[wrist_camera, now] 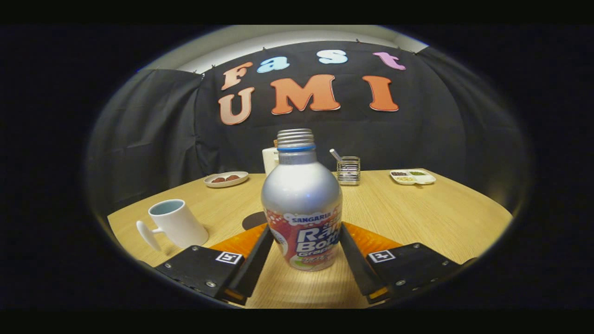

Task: Take the bottle from table, then pour the juice into the cup, finally place the bottle on the coaster

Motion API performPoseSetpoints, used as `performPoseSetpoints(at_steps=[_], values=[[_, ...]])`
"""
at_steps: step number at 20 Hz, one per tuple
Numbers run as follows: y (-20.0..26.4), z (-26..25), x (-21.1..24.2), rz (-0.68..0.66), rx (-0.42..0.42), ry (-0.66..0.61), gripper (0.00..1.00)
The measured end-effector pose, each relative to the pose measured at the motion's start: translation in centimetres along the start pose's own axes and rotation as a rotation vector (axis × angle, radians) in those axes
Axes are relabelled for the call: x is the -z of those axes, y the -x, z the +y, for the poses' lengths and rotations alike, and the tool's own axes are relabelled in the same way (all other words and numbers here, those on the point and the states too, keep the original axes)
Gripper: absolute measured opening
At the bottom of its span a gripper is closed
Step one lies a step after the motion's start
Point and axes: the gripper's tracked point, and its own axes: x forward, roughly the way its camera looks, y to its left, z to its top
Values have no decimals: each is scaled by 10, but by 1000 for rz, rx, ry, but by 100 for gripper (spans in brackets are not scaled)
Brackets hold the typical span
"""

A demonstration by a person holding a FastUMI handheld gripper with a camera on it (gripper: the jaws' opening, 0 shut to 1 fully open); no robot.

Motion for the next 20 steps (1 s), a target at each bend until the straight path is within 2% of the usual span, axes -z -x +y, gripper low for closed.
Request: performPoseSetpoints(at_steps=[1, 7, 17, 20], values=[[0, 0, 0, -1, 0, 10, 80], [5, 4, -4, 12, 6, 81, 78], [7, 15, -21, 16, 74, 439, 78], [7, 16, -33, -17, 107, 565, 78]])
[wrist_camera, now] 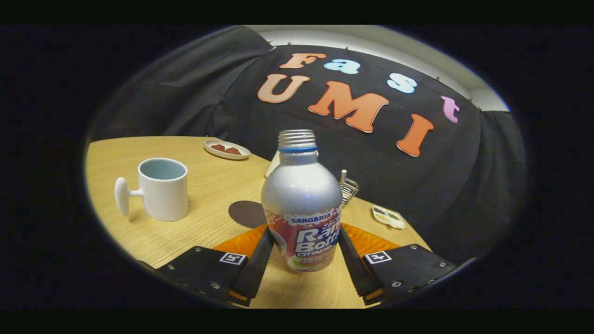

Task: Take the bottle from table, then pour the juice into the cup, finally place the bottle on the coaster

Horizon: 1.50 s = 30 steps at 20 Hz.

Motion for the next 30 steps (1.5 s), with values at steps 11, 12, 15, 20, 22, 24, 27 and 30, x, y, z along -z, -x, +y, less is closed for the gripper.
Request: performPoseSetpoints(at_steps=[11, 12, 15, 20, 22, 24, 27, 30], values=[[-4, 12, -28, -43, 27, 410, 78], [-4, 11, -31, -50, 37, 441, 78], [-7, 15, -41, -73, 63, 521, 78], [-8, 22, -50, -111, 90, 669, 77], [-13, 30, -49, -112, 74, 687, 77], [-11, 32, -56, -137, 88, 742, 77], [-12, 38, -63, -161, 92, 813, 77], [-12, 39, -64, -169, 94, 856, 77]])
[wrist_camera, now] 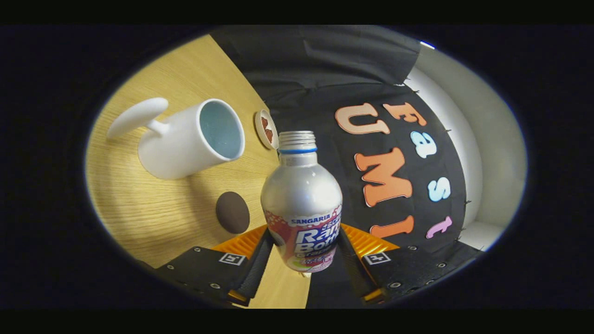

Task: Take the bottle from table, then pour the juice into the cup, finally place the bottle on the coaster

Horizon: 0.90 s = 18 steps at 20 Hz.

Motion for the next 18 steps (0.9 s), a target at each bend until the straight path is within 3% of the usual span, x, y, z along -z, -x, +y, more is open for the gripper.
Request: performPoseSetpoints(at_steps=[18], values=[[-3, -20, -13, -64, 32, 264, 77]])
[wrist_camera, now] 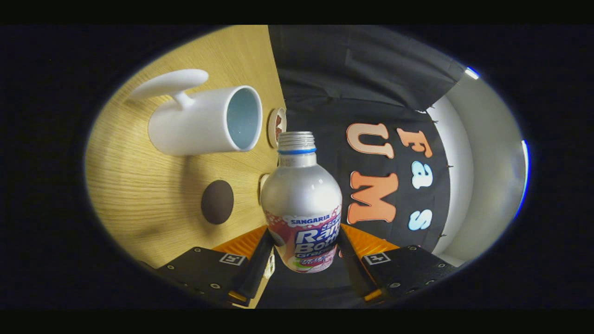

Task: Take the bottle from table, then pour the juice into the cup, finally place the bottle on the coaster

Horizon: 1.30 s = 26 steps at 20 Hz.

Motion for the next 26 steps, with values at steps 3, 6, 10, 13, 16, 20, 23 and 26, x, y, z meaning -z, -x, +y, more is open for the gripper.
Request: performPoseSetpoints(at_steps=[3, 6, 10, 13, 16, 20, 23, 26], values=[[0, 0, 1, -6, -15, 8, 77], [1, -2, -1, -21, -14, 37, 77], [1, -4, -2, -30, -15, 63, 77], [2, -8, -1, -32, -6, 86, 77], [3, -12, 0, -34, -3, 94, 77], [1, -16, 2, -29, 3, 95, 77], [2, -16, 1, -30, 0, 111, 77], [2, -15, 1, -31, -5, 118, 77]])
